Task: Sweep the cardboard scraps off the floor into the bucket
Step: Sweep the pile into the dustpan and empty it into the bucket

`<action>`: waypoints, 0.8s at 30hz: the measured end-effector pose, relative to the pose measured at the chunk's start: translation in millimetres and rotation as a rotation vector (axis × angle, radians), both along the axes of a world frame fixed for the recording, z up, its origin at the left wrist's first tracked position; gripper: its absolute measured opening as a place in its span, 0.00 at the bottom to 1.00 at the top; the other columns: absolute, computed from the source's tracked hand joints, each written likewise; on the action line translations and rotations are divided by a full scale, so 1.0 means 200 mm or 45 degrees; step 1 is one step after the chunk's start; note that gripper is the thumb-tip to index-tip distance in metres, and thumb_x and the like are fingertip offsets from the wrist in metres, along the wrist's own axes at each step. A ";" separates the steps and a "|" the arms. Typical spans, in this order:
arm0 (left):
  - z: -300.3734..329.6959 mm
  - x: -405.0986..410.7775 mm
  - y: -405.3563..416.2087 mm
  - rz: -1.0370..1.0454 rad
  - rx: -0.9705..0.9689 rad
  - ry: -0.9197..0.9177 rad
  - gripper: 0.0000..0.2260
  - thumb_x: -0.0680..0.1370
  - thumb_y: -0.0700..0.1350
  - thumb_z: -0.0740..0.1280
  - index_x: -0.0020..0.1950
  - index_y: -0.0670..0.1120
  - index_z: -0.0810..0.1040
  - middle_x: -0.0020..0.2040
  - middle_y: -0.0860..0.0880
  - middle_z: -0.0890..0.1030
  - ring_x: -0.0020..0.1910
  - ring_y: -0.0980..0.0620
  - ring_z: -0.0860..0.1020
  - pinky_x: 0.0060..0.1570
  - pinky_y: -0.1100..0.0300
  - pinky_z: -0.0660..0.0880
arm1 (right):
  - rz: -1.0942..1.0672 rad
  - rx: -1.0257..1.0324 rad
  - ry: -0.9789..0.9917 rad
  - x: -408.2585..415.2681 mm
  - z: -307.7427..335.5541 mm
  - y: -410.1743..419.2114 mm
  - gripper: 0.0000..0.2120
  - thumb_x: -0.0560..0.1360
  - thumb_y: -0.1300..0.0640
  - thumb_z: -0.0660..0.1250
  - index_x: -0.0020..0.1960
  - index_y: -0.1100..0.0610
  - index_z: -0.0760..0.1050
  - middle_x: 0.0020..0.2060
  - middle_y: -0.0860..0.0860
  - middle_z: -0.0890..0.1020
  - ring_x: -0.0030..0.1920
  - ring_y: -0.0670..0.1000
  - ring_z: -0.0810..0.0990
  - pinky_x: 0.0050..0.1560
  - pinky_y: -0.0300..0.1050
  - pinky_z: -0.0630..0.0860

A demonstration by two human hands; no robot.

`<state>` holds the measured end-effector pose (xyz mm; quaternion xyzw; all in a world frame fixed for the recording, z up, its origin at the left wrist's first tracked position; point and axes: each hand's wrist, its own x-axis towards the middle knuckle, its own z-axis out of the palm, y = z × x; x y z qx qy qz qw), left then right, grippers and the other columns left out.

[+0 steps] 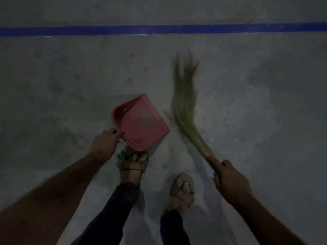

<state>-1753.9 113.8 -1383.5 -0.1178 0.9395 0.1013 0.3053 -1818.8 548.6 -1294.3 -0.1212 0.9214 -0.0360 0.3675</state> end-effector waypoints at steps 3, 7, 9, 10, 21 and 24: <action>-0.02 -0.01 0.07 0.048 0.073 0.022 0.21 0.80 0.40 0.67 0.73 0.51 0.73 0.62 0.41 0.76 0.55 0.35 0.77 0.49 0.45 0.76 | 0.109 -0.077 -0.107 0.10 0.03 -0.05 0.29 0.80 0.50 0.58 0.77 0.35 0.53 0.49 0.47 0.70 0.42 0.49 0.75 0.37 0.44 0.74; 0.08 0.03 0.17 0.132 0.160 0.109 0.19 0.79 0.39 0.67 0.70 0.49 0.73 0.59 0.41 0.76 0.53 0.35 0.77 0.47 0.45 0.75 | -0.047 -0.239 -0.148 0.29 0.23 -0.04 0.30 0.78 0.47 0.61 0.75 0.31 0.52 0.48 0.43 0.68 0.42 0.45 0.74 0.38 0.41 0.73; 0.16 0.08 0.20 0.163 0.204 0.162 0.22 0.78 0.38 0.66 0.72 0.52 0.70 0.59 0.42 0.75 0.52 0.37 0.78 0.47 0.45 0.77 | -0.128 -0.216 -0.089 0.37 0.37 -0.02 0.33 0.77 0.47 0.64 0.74 0.30 0.51 0.46 0.43 0.68 0.38 0.45 0.72 0.34 0.39 0.72; 0.20 0.11 0.22 0.180 0.237 0.176 0.25 0.78 0.39 0.65 0.73 0.53 0.67 0.60 0.43 0.75 0.52 0.39 0.78 0.48 0.46 0.78 | -0.165 -0.199 -0.075 0.41 0.45 -0.01 0.35 0.76 0.48 0.67 0.75 0.31 0.52 0.45 0.43 0.68 0.35 0.45 0.72 0.31 0.39 0.72; 1.72 0.21 0.63 0.657 0.515 0.458 0.08 0.83 0.50 0.59 0.57 0.65 0.68 0.50 0.59 0.71 0.50 0.61 0.75 0.38 0.71 0.70 | -0.493 -0.366 0.130 0.64 1.56 0.01 0.54 0.64 0.53 0.80 0.78 0.35 0.51 0.37 0.45 0.70 0.24 0.45 0.68 0.22 0.30 0.65; 2.10 0.26 0.64 0.559 0.457 0.569 0.11 0.82 0.51 0.60 0.62 0.64 0.69 0.52 0.56 0.71 0.51 0.56 0.74 0.47 0.66 0.72 | -0.461 -0.393 0.319 0.68 1.90 -0.03 0.49 0.66 0.53 0.79 0.78 0.40 0.56 0.37 0.49 0.69 0.23 0.49 0.64 0.20 0.36 0.64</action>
